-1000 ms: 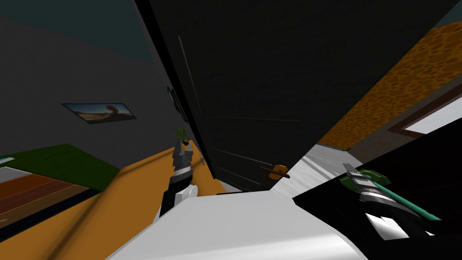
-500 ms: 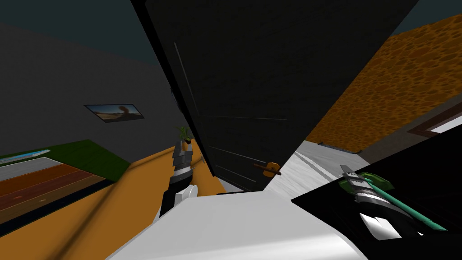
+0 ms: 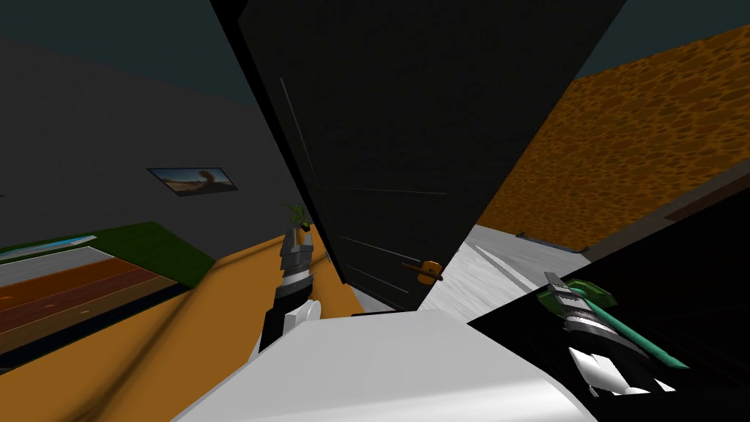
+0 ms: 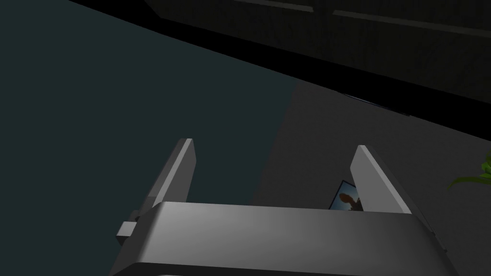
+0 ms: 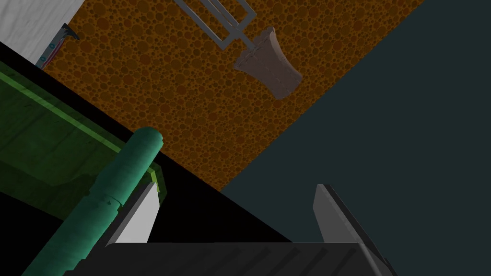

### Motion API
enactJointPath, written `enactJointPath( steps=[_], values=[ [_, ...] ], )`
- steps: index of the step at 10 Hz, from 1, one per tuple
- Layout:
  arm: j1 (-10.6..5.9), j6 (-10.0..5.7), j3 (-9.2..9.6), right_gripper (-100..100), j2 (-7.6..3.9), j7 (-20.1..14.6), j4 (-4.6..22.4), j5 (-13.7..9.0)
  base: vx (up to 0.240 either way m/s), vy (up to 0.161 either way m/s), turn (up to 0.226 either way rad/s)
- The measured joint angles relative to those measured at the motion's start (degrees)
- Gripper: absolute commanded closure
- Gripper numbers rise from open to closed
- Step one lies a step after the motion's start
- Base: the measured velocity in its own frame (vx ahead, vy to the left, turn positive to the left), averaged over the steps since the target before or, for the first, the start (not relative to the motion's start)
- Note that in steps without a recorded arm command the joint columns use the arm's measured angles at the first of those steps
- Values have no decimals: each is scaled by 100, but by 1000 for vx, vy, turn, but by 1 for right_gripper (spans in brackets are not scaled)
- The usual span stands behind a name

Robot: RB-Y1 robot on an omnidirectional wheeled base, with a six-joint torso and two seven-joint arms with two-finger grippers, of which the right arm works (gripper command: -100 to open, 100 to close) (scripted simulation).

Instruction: Push the door open

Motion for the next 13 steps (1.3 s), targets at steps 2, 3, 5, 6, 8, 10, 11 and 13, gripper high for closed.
enactJointPath(
  steps=[2,3,5,6,8,10,11,13],
  values=[
    [-17,-64,-32,-100,111,109,28,-12,-55,-89,13],
    [16,-66,-57,-100,160,161,-42,-28,-39,-88,24],
    [172,34,-169,-100,382,398,-402,-99,-49,-127,23],
    [159,31,-181,-100,421,462,-418,-104,-19,-44,-3],
    [-16,-146,-152,-100,476,487,-106,-72,-69,-165,11],
    [-64,-260,-188,-100,634,640,-44,-84,-53,-109,-6],
    [-64,-269,-191,100,642,659,-35,-85,4,5,6],
    [-62,-261,-188,100,634,643,-43,-84,10,22,-1]
  ],
)
